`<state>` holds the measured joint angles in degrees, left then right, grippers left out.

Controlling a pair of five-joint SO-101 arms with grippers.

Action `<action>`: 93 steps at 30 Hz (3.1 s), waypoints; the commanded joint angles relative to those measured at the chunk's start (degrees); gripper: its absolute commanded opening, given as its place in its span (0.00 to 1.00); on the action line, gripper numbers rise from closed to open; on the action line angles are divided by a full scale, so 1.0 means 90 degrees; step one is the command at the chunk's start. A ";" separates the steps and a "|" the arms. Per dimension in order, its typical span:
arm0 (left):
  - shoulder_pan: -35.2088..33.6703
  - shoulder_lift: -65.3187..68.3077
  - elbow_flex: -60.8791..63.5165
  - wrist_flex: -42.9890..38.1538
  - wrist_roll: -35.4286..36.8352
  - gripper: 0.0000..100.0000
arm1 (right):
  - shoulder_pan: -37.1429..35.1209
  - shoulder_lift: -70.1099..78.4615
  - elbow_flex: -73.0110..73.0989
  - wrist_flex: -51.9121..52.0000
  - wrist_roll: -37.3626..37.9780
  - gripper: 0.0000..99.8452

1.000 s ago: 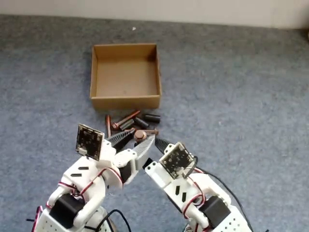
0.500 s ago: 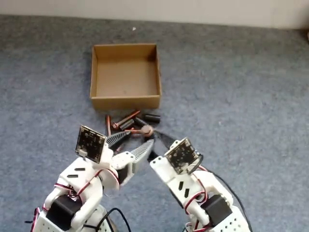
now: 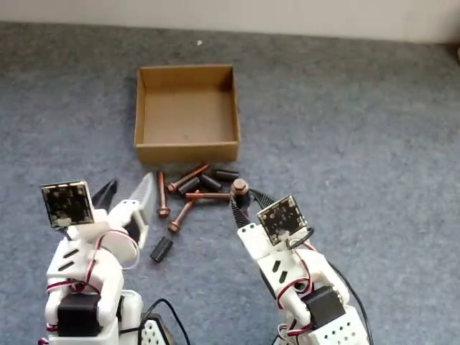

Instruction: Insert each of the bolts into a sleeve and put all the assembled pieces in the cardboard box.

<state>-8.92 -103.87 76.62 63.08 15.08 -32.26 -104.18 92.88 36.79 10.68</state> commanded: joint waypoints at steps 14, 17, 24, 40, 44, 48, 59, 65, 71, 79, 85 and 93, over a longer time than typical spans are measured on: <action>-0.1587 -0.0044 0.1695 -0.0029 -0.1035 0.03 | 0.0161 -0.0034 -0.0151 0.0073 0.0029 0.00; -0.1509 -0.0044 0.1861 -0.0156 -0.1319 0.02 | 0.0161 -0.0024 -0.0200 0.0396 0.0039 0.00; -0.1499 -0.0024 0.2281 -0.0752 -0.1348 0.01 | 0.0112 0.1089 -0.1763 0.0757 0.0010 0.00; -0.1499 -0.0024 0.2281 -0.0752 -0.1358 0.01 | -0.0024 0.8718 -0.6315 -0.1949 0.0029 0.01; -0.1499 -0.0024 0.2281 -0.0752 -0.1358 0.01 | 0.0024 1.0056 -0.7243 -0.2701 0.0029 0.01; -0.1499 -0.0024 0.2281 -0.0752 -0.1358 0.01 | 0.0200 1.1199 -0.8015 -0.3228 0.0029 0.01; -0.1499 -0.0024 0.2281 -0.0752 -0.1358 0.01 | 0.0532 1.3289 -0.8825 -0.3375 0.0029 0.01; -0.1499 -0.0024 0.2281 -0.0752 -0.1358 0.01 | 0.0542 1.3436 -0.8816 -0.3179 0.0010 0.04; -0.1499 -0.0024 0.2281 -0.0752 -0.1358 0.01 | 0.0532 1.3416 -0.9333 -0.1910 -0.0010 0.13; -0.1509 -0.0024 0.2281 -0.0752 -0.1358 0.01 | 0.0532 1.3289 -1.0935 0.0747 -0.0010 0.13; -0.1509 -0.0024 0.2281 -0.0752 -0.1358 0.01 | 0.0532 1.2635 -1.1619 0.2681 -0.0010 0.13; -0.1509 -0.0024 0.2281 -0.0752 -0.1358 0.01 | 0.0269 1.2068 -1.1609 0.4088 0.0029 0.13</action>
<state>-22.55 -103.69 96.04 57.71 3.65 -28.13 8.44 -8.31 69.32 10.51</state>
